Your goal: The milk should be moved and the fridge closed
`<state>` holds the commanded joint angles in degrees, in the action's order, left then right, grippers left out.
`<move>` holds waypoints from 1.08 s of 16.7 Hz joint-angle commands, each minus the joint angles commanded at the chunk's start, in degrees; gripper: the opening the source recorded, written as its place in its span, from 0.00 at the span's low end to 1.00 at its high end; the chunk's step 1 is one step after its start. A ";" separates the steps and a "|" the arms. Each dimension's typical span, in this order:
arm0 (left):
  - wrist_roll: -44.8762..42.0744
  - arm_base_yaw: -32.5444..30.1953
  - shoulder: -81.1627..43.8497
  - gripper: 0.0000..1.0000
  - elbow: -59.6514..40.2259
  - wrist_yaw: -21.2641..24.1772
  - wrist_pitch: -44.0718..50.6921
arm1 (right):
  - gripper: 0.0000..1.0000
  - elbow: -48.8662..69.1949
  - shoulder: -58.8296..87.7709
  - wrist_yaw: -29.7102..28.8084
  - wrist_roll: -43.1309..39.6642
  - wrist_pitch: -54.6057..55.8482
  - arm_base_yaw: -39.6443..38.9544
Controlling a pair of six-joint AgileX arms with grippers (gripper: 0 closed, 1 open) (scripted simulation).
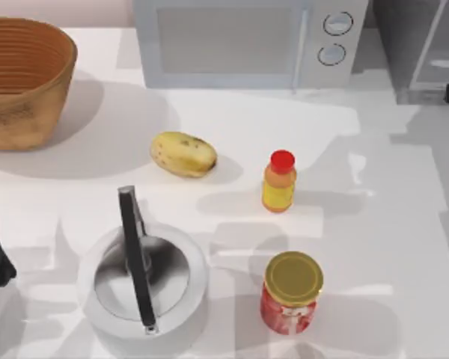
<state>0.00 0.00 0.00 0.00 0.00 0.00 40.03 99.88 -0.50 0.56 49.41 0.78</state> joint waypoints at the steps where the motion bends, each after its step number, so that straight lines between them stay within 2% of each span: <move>1: 0.00 0.00 0.00 1.00 0.00 0.00 0.00 | 0.00 4.86 2.79 0.15 -0.17 -3.52 0.72; 6: 0.00 0.00 0.00 1.00 0.00 0.00 0.00 | 0.00 30.64 15.77 0.77 -1.14 -23.08 4.61; 9: 0.00 0.00 0.00 1.00 0.00 0.00 0.00 | 0.00 40.59 21.32 1.18 -1.56 -32.52 6.40; 12: 0.00 0.00 0.00 1.00 0.00 0.00 0.00 | 0.00 45.09 24.03 1.39 -1.74 -36.88 7.37; 18: 0.00 0.00 0.00 1.00 0.00 0.00 0.00 | 0.00 45.20 23.97 1.39 -1.67 -37.03 7.18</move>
<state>0.00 0.00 0.00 0.00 0.00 0.00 85.23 123.84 0.89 -1.11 12.38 7.96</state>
